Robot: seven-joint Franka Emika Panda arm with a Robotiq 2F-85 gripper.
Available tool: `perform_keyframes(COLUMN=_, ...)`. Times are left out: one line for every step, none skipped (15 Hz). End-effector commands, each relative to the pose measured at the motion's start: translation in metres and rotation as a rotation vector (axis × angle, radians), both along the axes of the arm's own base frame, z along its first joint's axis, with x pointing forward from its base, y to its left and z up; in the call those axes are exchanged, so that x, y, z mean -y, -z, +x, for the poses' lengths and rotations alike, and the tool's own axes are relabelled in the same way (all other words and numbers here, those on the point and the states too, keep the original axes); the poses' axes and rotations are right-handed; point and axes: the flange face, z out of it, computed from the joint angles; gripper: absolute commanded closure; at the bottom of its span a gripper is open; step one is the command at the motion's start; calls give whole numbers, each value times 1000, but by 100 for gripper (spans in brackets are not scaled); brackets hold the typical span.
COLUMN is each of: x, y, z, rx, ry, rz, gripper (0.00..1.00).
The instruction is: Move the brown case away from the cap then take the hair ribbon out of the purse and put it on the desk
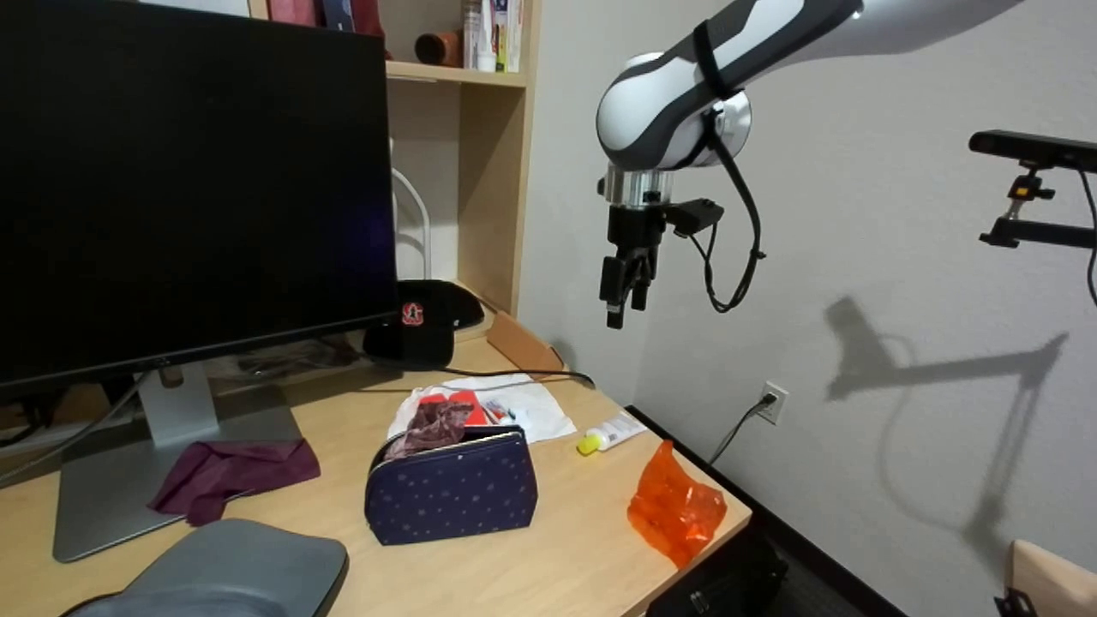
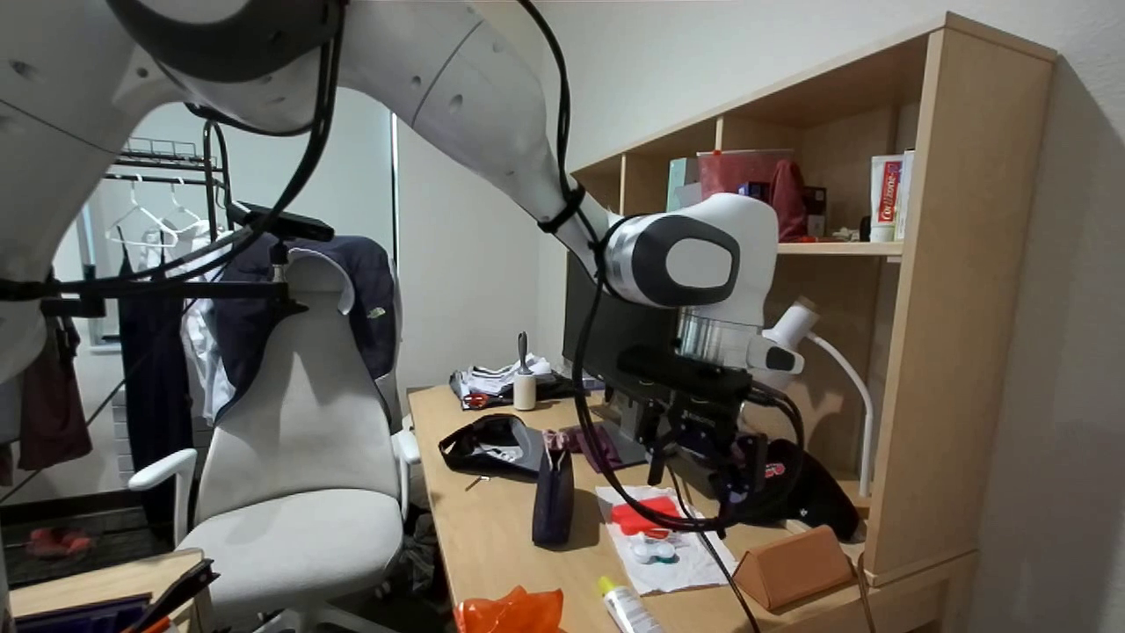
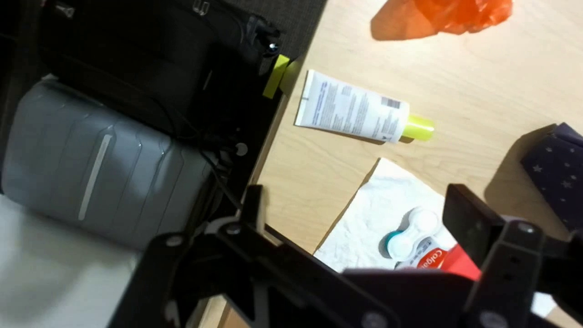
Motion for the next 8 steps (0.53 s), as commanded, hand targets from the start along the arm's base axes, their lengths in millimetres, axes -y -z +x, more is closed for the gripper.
perform_keyframes(x=-24, y=6, z=6, rx=2, ry=-180, rz=-81, gripper=0)
perform_keyframes(x=-33, y=10, z=7, rx=-5, ry=-230, rz=-94, gripper=0)
perform_keyframes(x=-43, y=16, z=7, rx=-8, ry=-282, rz=-96, gripper=0)
perform_keyframes(x=-52, y=20, z=6, rx=-13, ry=-333, rz=-104, gripper=0)
perform_keyframes(x=-59, y=24, z=3, rx=-24, ry=-382, rz=-109, gripper=0)
perform_keyframes(x=-65, y=28, z=0, rx=-33, ry=-433, rz=-117, gripper=0)
perform_keyframes(x=-69, y=30, z=-3, rx=-31, ry=-483, rz=-121, gripper=0)
perform_keyframes(x=-71, y=30, z=-5, rx=-33, ry=-531, rz=-135, gripper=0)
